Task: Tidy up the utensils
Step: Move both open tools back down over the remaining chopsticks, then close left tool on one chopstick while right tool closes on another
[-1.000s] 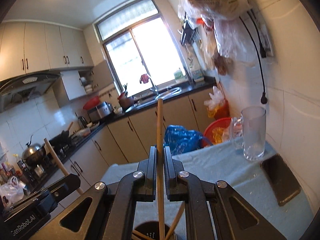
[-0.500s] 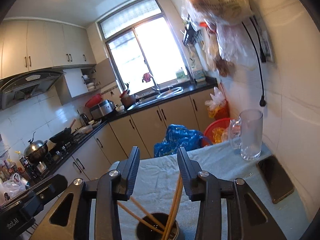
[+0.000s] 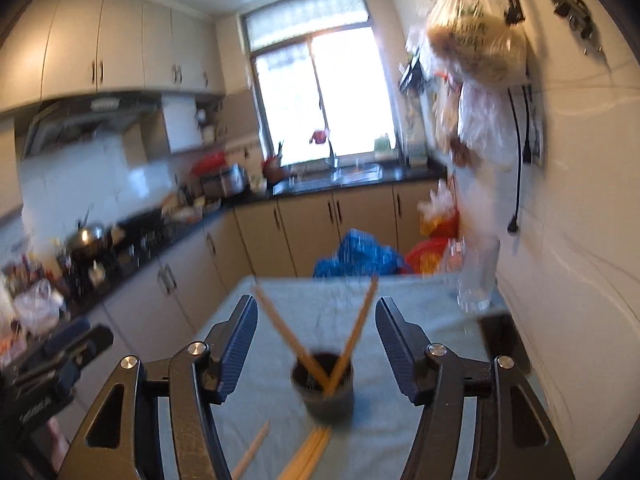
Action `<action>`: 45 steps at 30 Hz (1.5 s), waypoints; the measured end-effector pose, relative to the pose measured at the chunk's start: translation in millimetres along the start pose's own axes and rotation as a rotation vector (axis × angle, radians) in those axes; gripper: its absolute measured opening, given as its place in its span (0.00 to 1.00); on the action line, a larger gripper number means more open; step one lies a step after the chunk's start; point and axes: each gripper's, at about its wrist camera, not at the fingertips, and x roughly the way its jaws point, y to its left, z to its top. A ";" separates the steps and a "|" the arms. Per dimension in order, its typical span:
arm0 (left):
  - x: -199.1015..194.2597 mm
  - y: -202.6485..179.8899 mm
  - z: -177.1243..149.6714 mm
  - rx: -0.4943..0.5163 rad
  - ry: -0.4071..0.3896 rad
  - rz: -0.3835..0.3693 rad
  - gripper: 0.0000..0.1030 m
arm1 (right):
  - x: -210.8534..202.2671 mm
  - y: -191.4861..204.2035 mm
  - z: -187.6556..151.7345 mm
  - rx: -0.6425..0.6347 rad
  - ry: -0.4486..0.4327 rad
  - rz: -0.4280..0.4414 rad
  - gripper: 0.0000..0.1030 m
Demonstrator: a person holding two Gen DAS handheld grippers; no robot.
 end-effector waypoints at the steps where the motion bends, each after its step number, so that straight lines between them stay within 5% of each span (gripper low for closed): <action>1: 3.5 3.1 -7.3 0.003 0.031 0.005 0.65 | 1.3 -1.7 -7.7 -0.002 0.040 0.001 0.64; 10: 62.9 4.6 -92.3 0.138 0.300 0.032 0.65 | 64.0 -13.8 -117.6 -0.058 0.485 0.033 0.63; 12: 84.2 0.6 -111.3 0.170 0.388 0.019 0.65 | 83.0 -14.9 -144.9 -0.042 0.561 0.072 0.39; 15: 110.9 -5.5 -135.7 0.203 0.493 -0.004 0.53 | 106.5 -15.2 -172.5 -0.019 0.629 0.093 0.33; 17: 126.3 -8.2 -148.3 0.219 0.554 -0.005 0.40 | 117.8 -15.3 -182.0 -0.014 0.645 0.096 0.31; 26: 147.8 -8.3 -162.0 0.195 0.579 -0.004 0.23 | 132.9 0.9 -183.6 -0.087 0.623 0.028 0.29; 29: 151.5 -4.0 -159.0 0.172 0.589 -0.007 0.22 | 139.7 10.3 -179.2 -0.108 0.625 -0.002 0.29; 33: 152.0 -2.6 -155.1 0.167 0.587 -0.021 0.22 | 140.2 -5.1 -171.6 0.055 0.621 0.091 0.29; 45: 162.9 8.3 -146.8 0.103 0.596 -0.016 0.16 | 157.2 12.9 -167.0 -0.011 0.654 0.017 0.26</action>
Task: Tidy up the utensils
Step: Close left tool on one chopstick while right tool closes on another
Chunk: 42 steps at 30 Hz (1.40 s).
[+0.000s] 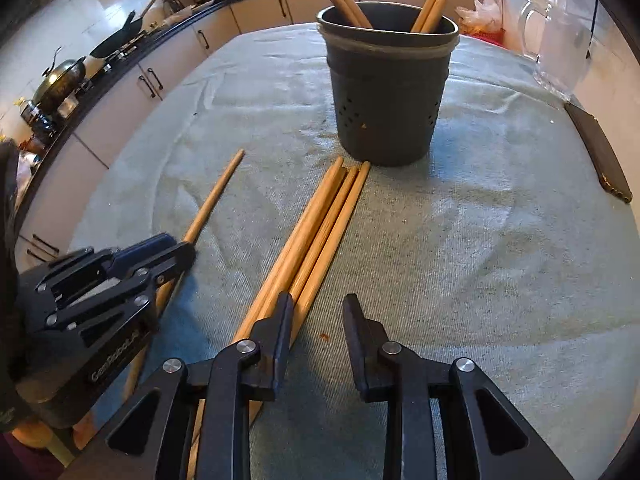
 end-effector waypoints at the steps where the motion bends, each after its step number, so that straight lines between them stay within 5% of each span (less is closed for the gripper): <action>1: -0.1 1.0 -0.1 -0.005 0.004 -0.004 0.15 | -0.7 -2.2 0.2 0.004 0.005 0.003 0.26; 10: 0.3 4.9 -0.5 -0.033 0.008 -0.020 0.15 | 2.8 16.5 -5.0 -0.098 0.064 -0.031 0.25; 13: 0.5 8.0 -0.6 -0.054 0.013 -0.029 0.13 | 4.9 27.7 -11.5 -0.146 0.032 -0.120 0.19; 17: -1.6 15.9 -3.4 -0.098 0.033 -0.072 0.12 | 5.0 12.5 -9.9 -0.091 0.046 -0.087 0.15; 26: 1.5 38.5 1.9 -0.165 0.197 -0.222 0.13 | -22.2 -59.1 -36.5 -0.062 0.151 -0.181 0.20; 31: 14.7 38.8 22.7 -0.174 0.275 -0.196 0.14 | -16.9 -72.7 -15.0 -0.020 0.204 -0.143 0.21; 42: 38.8 29.8 65.2 -0.146 0.291 -0.126 0.15 | 15.9 -86.1 49.5 0.037 0.346 -0.146 0.22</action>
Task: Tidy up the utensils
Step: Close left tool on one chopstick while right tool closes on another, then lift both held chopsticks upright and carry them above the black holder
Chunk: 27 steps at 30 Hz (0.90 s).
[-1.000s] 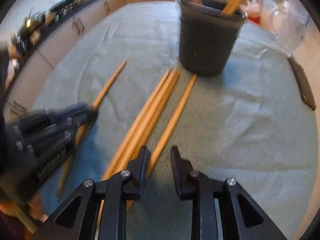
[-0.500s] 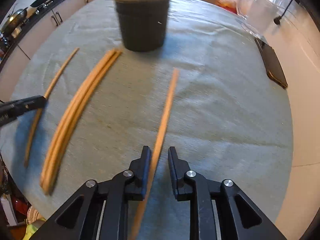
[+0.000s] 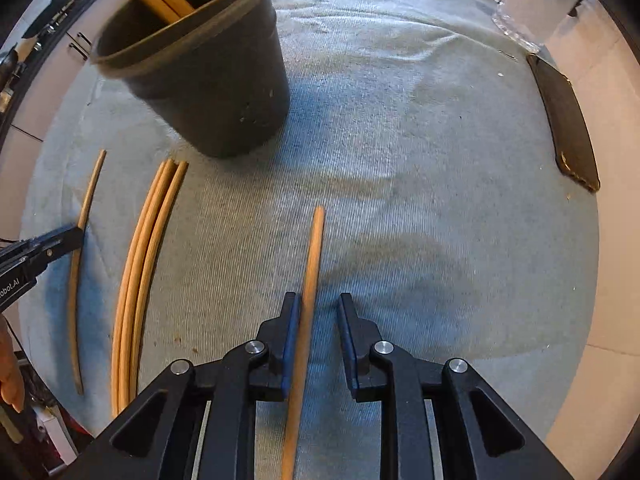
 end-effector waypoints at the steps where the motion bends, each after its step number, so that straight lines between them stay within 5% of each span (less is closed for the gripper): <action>1: 0.9 -0.6 1.9 0.003 0.000 -0.003 0.15 | 0.3 1.3 3.0 -0.006 0.007 -0.006 0.22; 4: 1.7 -3.7 3.6 0.028 -0.021 0.001 0.15 | -0.4 10.1 5.5 -0.055 -0.008 -0.044 0.22; 7: 1.6 -5.7 2.1 0.041 -0.071 0.014 0.06 | -4.9 27.8 0.8 -0.117 -0.055 -0.052 0.10; 12: -17.1 -5.4 -12.7 0.038 -0.154 0.028 0.06 | -16.7 19.5 -11.4 -0.071 -0.136 0.019 0.07; 21: -107.8 -13.0 -61.7 0.075 -0.394 -0.006 0.06 | -116.1 11.4 -70.9 -0.055 -0.489 0.028 0.07; 27: -142.8 -31.6 -103.1 0.139 -0.536 0.052 0.06 | -165.7 18.2 -114.4 -0.057 -0.669 0.041 0.07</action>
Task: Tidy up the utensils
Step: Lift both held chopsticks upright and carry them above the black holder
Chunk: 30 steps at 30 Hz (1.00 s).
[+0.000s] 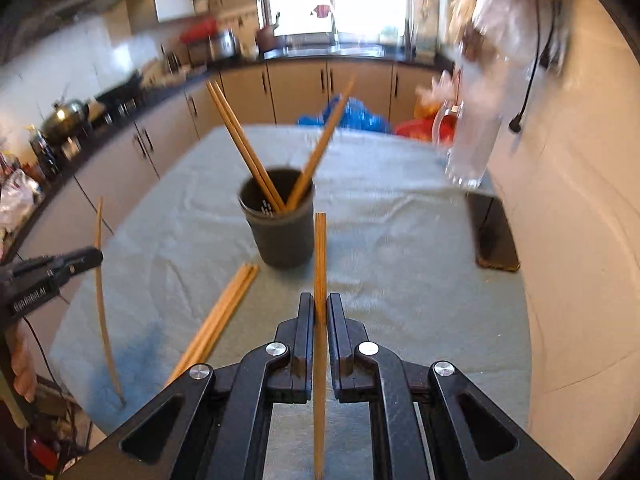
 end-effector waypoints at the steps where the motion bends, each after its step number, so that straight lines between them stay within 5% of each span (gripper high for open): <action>1: -8.0 -3.4 -4.3 0.013 -0.023 0.011 0.06 | -2.7 -4.3 -2.9 -0.001 -0.015 0.000 0.07; 15: -82.7 -33.5 -19.6 0.094 -0.235 0.040 0.06 | -30.8 1.4 -15.3 -0.011 -0.120 0.024 0.07; 30: -87.3 -58.4 83.8 0.045 -0.328 -0.093 0.06 | -45.8 -14.0 61.3 0.097 -0.337 0.096 0.07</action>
